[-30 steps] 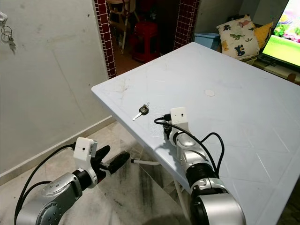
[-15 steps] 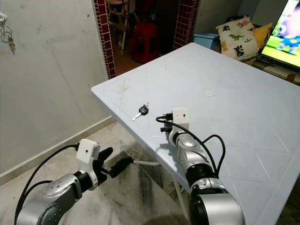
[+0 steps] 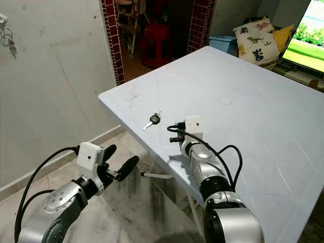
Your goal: Hang keys on a hook
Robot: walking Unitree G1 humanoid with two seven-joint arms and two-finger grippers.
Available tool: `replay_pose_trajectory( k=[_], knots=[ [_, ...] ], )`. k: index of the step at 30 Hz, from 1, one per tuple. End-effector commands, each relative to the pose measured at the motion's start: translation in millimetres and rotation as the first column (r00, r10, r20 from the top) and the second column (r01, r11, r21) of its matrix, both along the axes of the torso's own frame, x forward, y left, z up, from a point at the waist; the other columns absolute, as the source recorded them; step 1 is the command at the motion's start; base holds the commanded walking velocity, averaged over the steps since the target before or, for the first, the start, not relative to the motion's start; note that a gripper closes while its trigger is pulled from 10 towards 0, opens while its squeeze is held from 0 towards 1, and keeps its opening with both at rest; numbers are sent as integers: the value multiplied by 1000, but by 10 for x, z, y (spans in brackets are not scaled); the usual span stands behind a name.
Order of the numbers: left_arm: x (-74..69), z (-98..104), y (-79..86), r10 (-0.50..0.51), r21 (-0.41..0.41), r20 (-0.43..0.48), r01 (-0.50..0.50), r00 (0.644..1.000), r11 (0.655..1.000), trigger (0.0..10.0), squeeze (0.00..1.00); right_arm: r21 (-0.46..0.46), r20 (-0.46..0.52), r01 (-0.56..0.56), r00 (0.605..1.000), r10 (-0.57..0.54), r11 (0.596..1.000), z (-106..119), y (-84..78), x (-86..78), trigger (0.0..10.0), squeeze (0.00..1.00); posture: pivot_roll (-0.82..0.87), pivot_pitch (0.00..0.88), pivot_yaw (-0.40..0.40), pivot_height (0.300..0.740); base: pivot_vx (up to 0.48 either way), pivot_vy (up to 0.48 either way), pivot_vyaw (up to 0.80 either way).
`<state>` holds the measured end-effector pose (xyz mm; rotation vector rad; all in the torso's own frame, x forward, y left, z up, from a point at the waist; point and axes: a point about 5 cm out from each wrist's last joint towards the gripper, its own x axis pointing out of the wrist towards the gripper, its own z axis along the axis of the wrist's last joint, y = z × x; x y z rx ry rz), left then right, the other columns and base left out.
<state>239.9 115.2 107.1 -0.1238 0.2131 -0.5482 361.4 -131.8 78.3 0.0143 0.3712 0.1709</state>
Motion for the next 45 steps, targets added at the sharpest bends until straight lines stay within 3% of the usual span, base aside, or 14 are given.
replay_pose_trajectory(
  k=[1, 9, 15, 18, 24, 29, 36, 41, 45],
  knots=[
    [25, 3, -8, -2, 6, 13, 2, 1000, 1000, 10000, 0, 3, -13, -6, 1000, 6, 1000, 1, 23, 12, 0, 0, 75, 0, -35, 740, 0, 0, 0],
    [38, -18, -27, -12, 8, 10, 12, 1000, 1000, 10000, 0, 10, 10, -10, 1000, 10, 1000, 29, 30, 25, 0, 0, 73, 0, -36, 740, 0, 0, 0],
    [46, -23, -25, -5, -2, 4, 5, 1000, 1000, 10000, 0, 118, 143, -54, 989, 36, 992, 233, 42, 77, 0, 0, 76, 0, -33, 740, 0, 0, 0],
    [47, -27, -19, -1, -6, 2, 1, 1000, 1000, 10000, 0, 192, 214, -141, 972, 98, 971, 367, 95, 79, 0, 0, 71, 0, -31, 740, 0, 0, 0],
    [51, -29, -16, 2, -10, -2, -2, 1000, 1000, 10000, 0, 219, 272, -236, 947, 173, 947, 475, 144, 64, 0, 0, 65, 0, -27, 740, 0, 0, 0],
    [52, -31, -9, 8, -10, -4, -8, 1000, 1000, 10000, 0, 376, 303, -408, 902, 306, 832, 582, 275, -23, 0, 0, 69, 0, -28, 740, 0, 0, 0],
    [47, -34, 0, 8, -8, -8, -8, 1000, 1000, 10000, 0, 452, 306, -432, 897, 319, 781, 610, 277, -58, 0, 0, 70, 0, -25, 740, 0, 0, 0],
    [41, -39, 2, 8, -6, -13, -8, 1000, 1000, 10000, 0, 434, 295, -448, 890, 347, 781, 605, 289, -107, 0, 0, 68, 0, -22, 740, 0, 0, 0],
    [63, -15, 61, 82, 23, 17, -82, 997, 996, 10000, 0, 297, 310, -467, 872, 378, 833, 623, 311, -143, 0, 0, 69, 0, -21, 740, 0, 0, 0]
  ],
)
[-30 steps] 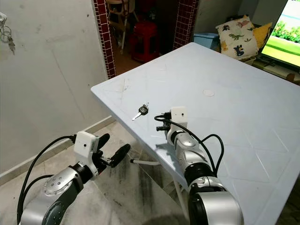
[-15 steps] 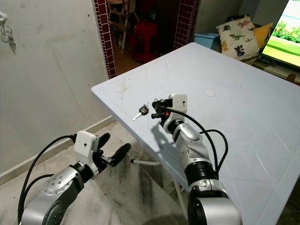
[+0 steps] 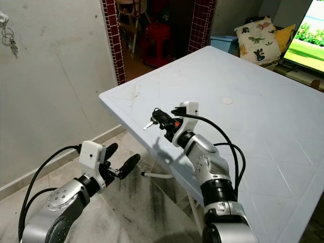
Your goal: Hang keys on a hook
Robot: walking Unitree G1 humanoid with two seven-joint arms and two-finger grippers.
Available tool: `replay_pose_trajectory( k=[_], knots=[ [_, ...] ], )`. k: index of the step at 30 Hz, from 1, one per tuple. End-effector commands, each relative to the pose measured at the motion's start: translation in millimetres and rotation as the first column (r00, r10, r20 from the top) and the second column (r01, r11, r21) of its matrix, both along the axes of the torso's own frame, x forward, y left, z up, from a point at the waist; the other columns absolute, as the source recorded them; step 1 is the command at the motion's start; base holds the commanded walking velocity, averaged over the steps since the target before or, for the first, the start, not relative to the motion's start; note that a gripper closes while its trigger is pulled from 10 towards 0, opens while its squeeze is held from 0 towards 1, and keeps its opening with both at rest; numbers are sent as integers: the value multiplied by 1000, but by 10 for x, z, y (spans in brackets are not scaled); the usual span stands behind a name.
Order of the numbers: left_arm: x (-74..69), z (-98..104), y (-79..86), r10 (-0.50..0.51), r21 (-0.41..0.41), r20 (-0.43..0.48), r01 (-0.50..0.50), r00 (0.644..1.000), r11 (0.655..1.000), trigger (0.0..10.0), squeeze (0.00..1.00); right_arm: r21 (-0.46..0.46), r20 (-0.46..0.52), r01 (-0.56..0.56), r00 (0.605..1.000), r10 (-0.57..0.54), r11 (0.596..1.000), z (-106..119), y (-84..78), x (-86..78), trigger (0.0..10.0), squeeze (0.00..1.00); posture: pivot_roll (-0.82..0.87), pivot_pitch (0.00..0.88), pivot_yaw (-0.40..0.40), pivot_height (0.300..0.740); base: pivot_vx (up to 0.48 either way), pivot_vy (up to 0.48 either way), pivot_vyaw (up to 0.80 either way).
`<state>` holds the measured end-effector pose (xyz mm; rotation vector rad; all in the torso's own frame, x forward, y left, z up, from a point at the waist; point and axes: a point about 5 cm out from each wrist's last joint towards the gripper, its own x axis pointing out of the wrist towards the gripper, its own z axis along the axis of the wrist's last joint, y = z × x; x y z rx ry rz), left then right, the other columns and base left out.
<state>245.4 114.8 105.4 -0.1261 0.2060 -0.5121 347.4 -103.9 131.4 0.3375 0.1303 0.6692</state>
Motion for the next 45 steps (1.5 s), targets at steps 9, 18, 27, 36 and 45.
replay_pose_trajectory(
  k=[9, 18, 27, 36, 45],
  knots=[
    [29, 11, 143, 133, 32, 24, -133, 991, 991, 10000, 0, -433, 301, 234, 948, -105, 871, 141, -139, 8, 10000, 0, 65, 0, -20, 740, 0, 0, 0],
    [3, -14, 56, 53, 31, 1, -53, 999, 998, 10000, 0, -570, 169, 214, 975, -142, 794, -160, -224, 5, 10000, 0, 69, 0, -18, 740, 0, 0, 0],
    [-71, -82, -77, -107, 26, -63, 108, 992, 994, 10000, 0, -588, 154, 173, 983, -101, 790, -232, -87, -1, 10000, 0, 73, 0, -20, 740, 0, 0, 0],
    [-71, -100, -79, -108, 4, -78, 108, 991, 994, 10000, 0, -574, 135, 158, 986, -97, 804, -261, -48, -6, 10000, 1000, 76, 0, -23, 740, 0, 0, 0],
    [-71, -108, -77, -105, -2, -85, 105, 991, 994, 10000, 0, -594, 149, 161, 985, -90, 788, -262, -42, 7, 10000, 1000, 77, 0, -24, 740, 0, 0, 0]
  ],
)
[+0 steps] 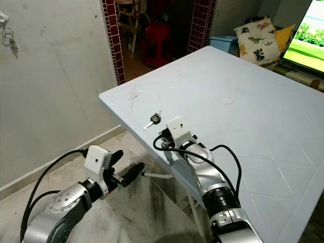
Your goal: Hang keys on a hook
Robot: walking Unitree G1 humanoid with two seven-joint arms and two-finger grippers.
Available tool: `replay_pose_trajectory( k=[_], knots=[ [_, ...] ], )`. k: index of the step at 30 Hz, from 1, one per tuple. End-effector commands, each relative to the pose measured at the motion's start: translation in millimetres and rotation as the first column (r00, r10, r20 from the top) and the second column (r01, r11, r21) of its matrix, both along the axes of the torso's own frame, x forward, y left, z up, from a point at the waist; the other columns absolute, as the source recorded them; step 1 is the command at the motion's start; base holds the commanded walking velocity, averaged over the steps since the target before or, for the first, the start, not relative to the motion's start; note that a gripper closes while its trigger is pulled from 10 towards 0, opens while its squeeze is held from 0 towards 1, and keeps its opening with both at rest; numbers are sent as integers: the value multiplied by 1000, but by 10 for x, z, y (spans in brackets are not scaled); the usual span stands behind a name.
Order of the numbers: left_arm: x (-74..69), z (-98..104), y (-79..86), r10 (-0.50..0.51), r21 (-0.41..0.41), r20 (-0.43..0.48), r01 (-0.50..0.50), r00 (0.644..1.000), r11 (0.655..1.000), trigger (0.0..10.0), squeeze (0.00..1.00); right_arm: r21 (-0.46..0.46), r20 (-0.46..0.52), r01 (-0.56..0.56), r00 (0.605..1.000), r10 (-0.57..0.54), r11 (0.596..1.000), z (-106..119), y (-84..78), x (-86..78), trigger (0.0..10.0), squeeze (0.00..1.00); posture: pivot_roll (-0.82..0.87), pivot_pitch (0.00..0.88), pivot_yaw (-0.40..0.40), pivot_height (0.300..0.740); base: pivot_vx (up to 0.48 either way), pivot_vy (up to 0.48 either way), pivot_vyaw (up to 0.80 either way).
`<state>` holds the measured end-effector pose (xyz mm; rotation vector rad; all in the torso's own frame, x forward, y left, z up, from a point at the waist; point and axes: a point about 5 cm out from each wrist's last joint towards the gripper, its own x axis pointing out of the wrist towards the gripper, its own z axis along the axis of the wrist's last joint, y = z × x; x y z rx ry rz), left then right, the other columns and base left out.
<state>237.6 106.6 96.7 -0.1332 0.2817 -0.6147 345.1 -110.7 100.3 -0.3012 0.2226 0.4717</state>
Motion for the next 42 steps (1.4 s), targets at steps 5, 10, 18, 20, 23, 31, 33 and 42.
replay_pose_trajectory(
  k=[5, 10, 18, 20, 23, 31, 33, 42],
  knots=[
    [13, -15, 7, 6, 0, -15, -6, 1000, 1000, 10000, 0, -28, 59, -35, 998, 37, 999, 115, 7, 18, 10000, 1000, 78, 0, -25, 740, 0, 0, 0],
    [20, -15, 14, 5, -1, -17, -5, 1000, 1000, 10000, 0, -35, 10, -37, 999, 38, 999, 58, -61, -12, 10000, 118, 69, 0, -15, 740, 0, 0, 0],
    [30, -21, 29, 0, 3, -22, 0, 1000, 1000, 10000, 0, -14, -148, 31, 988, -33, 999, -89, -73, -106, 10000, 0, 67, 0, -9, 740, 0, 0, 0],
    [31, -19, 32, 0, 4, -22, 0, 1000, 1000, 10000, 0, -6, -169, 32, 985, -32, 999, -118, -52, -137, 10000, 0, 68, 0, -9, 740, 0, 0, 0],
    [34, -18, 33, 2, 6, -23, -2, 1000, 1000, 10000, 0, 21, -203, 56, 978, -51, 998, -144, -23, -168, 10000, 0, 68, 0, -9, 740, 0, 0, 0],
    [37, -19, 30, 4, 6, -23, -4, 1000, 1000, 10000, 0, 42, -205, 139, 971, -127, 989, -74, -21, -168, 10000, 0, 71, 0, -12, 740, 0, 0, 0],
    [38, -19, 30, 4, 5, -23, -4, 1000, 1000, 10000, 0, 52, -198, 162, 969, -149, 985, -43, -32, -168, 10000, 0, 70, 0, -12, 740, 0, 0, 0],
    [46, -19, 22, 5, -2, -26, -5, 1000, 1000, 10000, 0, 171, -221, 243, 954, -203, 955, 57, 50, -192, 10000, 0, 63, 0, -15, 740, 0, 0, 0]
  ],
)
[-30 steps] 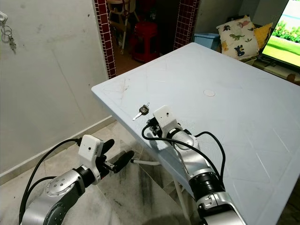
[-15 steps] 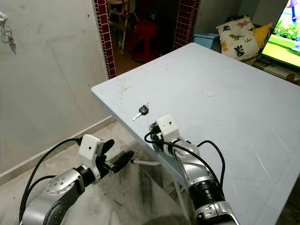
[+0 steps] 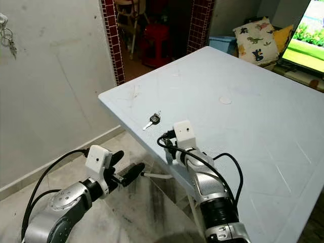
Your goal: Hang keys on a hook
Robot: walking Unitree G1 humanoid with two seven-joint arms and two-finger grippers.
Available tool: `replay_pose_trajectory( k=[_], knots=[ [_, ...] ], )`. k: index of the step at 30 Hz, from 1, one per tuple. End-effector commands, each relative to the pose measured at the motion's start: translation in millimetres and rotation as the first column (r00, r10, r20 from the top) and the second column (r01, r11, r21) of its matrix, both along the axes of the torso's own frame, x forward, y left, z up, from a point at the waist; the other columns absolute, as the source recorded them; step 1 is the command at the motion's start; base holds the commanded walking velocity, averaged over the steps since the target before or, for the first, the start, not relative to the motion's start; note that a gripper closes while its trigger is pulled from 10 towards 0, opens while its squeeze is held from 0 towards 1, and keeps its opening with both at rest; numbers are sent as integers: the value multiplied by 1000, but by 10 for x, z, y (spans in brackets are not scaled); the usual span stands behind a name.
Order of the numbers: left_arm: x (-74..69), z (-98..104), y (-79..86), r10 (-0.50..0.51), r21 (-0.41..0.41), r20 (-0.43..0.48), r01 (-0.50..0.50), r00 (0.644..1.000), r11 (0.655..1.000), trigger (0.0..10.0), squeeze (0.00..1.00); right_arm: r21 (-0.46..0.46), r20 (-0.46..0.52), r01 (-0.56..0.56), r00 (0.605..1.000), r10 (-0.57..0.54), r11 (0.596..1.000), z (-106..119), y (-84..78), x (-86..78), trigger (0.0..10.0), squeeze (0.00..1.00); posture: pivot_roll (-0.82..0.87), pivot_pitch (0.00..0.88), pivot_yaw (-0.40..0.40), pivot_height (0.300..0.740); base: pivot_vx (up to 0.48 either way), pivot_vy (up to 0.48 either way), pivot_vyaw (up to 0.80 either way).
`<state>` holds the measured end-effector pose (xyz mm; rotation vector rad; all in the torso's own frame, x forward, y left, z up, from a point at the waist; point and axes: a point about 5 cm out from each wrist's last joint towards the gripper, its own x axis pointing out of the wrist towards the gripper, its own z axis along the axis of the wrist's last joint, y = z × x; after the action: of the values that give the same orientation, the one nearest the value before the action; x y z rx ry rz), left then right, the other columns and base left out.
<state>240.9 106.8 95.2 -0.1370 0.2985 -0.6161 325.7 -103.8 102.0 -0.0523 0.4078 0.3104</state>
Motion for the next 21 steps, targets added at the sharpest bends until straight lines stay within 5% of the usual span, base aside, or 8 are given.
replay_pose_trajectory(
  k=[1, 21],
  knots=[
    [14, -5, 18, 8, -3, -10, -8, 1000, 1000, 10000, 0, 41, -5, 29, 1000, -29, 999, 27, 3, 1, 10000, 0, 64, 0, -16, 740, 0, 0, 0],
    [12, 3, 9, 11, -8, -12, -11, 1000, 1000, 10000, 0, 111, 17, 61, 998, -63, 992, -85, 258, 65, 10000, 0, 75, 0, -17, 740, 0, 0, 0]
  ],
)
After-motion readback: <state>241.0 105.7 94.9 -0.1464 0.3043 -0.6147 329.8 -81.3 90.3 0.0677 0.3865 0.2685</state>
